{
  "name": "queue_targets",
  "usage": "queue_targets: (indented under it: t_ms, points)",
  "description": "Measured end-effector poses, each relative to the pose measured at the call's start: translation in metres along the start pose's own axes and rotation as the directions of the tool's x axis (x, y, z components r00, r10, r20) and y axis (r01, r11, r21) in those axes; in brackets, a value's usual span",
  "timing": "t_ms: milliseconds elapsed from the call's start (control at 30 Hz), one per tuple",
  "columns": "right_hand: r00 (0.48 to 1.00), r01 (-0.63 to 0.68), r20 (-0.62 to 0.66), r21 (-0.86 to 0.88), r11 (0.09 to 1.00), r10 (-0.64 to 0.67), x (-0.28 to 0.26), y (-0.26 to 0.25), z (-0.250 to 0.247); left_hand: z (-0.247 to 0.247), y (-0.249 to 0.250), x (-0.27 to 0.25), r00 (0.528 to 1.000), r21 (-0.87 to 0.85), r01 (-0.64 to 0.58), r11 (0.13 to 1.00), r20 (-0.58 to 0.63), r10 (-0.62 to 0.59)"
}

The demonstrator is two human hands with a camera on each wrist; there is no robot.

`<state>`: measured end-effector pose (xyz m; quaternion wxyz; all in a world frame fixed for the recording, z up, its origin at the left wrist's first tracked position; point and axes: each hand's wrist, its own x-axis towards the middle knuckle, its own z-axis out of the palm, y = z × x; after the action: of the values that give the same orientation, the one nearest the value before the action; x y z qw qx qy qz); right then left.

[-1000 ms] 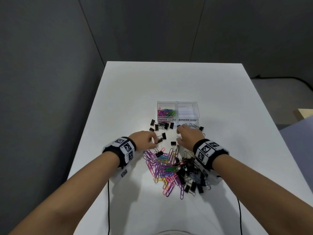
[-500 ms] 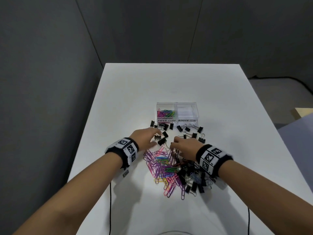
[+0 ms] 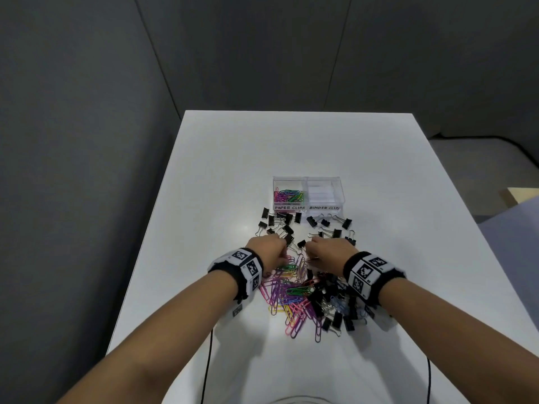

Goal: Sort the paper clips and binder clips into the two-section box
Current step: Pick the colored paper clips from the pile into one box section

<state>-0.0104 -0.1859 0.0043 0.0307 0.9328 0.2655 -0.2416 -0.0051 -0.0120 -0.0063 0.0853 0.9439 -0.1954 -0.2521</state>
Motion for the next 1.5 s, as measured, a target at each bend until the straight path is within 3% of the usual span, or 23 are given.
queue_targets:
  t_ms: [333, 500, 700, 833, 1033, 1300, 1500]
  points:
    - [0.993, -0.119, -0.002, 0.143, 0.983, 0.12, -0.009, 0.003, -0.007, -0.014, -0.007, -0.004, 0.998, -0.18, -0.035, 0.983, 0.046, 0.044]
    - [0.989, -0.148, 0.029, 0.232, 0.961, 0.145, -0.006, -0.005, -0.01, -0.021, -0.018, -0.014, 0.997, -0.273, 0.038, 0.961, 0.071, -0.019]
    - [0.996, -0.084, 0.053, 0.195, 0.977, 0.075, -0.006, -0.016, -0.011, -0.015, -0.036, -0.018, 0.99, -0.329, 0.119, 0.937, 0.114, -0.086]
    - [0.998, -0.019, 0.054, 0.094, 0.995, 0.014, -0.009, -0.018, -0.008, -0.011, -0.04, -0.024, 0.984, -0.427, 0.113, 0.897, 0.173, -0.042]
    - [0.999, -0.034, -0.008, 0.112, 0.993, 0.035, 0.0, -0.017, -0.004, -0.011, -0.039, -0.025, 0.996, -0.322, 0.09, 0.942, 0.052, -0.077]
    - [1.0, 0.002, 0.012, 0.082, 0.997, -0.003, 0.007, -0.045, 0.002, -0.012, -0.036, -0.018, 0.991, -0.287, 0.119, 0.95, 0.085, -0.099]
    - [1.0, -0.028, 0.007, 0.114, 0.993, 0.028, 0.015, -0.052, 0.005, -0.015, -0.036, -0.022, 0.989, -0.176, 0.151, 0.973, 0.022, -0.149]
